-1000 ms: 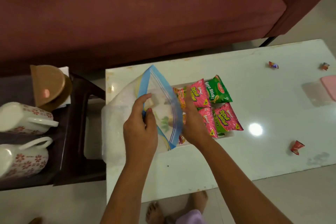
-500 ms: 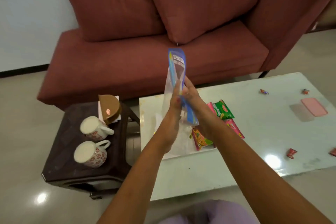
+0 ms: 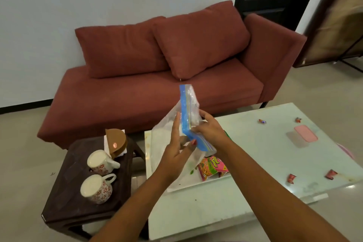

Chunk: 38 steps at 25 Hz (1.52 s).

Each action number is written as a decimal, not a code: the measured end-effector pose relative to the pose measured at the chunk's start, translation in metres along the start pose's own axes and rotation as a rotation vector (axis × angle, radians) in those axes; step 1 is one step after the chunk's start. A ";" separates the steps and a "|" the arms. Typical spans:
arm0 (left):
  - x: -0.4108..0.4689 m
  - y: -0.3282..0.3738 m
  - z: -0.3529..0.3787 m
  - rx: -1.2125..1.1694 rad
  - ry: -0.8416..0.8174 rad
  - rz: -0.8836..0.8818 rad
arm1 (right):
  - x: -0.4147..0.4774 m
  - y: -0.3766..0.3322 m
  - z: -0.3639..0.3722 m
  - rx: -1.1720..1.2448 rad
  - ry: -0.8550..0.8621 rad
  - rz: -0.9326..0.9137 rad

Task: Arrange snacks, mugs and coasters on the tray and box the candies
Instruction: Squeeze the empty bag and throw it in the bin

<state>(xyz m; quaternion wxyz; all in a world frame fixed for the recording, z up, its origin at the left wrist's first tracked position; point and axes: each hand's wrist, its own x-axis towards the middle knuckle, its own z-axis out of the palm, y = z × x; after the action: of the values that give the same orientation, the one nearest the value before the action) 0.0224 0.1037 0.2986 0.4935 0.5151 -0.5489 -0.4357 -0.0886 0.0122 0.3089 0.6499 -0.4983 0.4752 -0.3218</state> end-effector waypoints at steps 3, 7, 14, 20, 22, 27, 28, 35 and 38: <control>-0.004 0.003 0.003 0.042 0.288 -0.011 | -0.012 -0.009 -0.005 0.121 0.104 0.003; 0.002 -0.003 0.001 -0.408 0.412 -0.595 | -0.027 -0.018 -0.007 0.140 0.102 -0.015; 0.027 0.024 0.056 -0.853 0.228 -0.482 | -0.037 -0.024 -0.029 -0.048 0.119 -0.103; 0.067 0.069 0.114 -0.676 0.480 -0.457 | -0.054 -0.046 -0.098 -0.646 0.084 -0.340; 0.080 0.085 0.136 -0.755 0.545 -0.433 | -0.062 -0.056 -0.128 -0.543 0.071 -0.363; 0.086 0.115 0.164 -0.634 0.783 -0.202 | -0.070 -0.069 -0.158 0.174 0.014 -0.246; 0.080 0.119 0.169 -0.494 0.802 -0.166 | -0.069 -0.071 -0.151 0.249 -0.077 -0.201; 0.060 0.135 0.160 0.174 0.796 -0.107 | -0.061 -0.091 -0.114 0.230 -0.033 -0.404; 0.054 0.134 0.155 -0.272 0.707 -0.204 | -0.048 -0.109 -0.108 0.149 0.138 -0.490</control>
<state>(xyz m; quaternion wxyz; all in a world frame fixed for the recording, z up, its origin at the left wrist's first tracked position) -0.1487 0.0575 0.4148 0.6701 0.6151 -0.2283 -0.3471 -0.2003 -0.0141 0.4212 0.5536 -0.5260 0.3587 -0.5368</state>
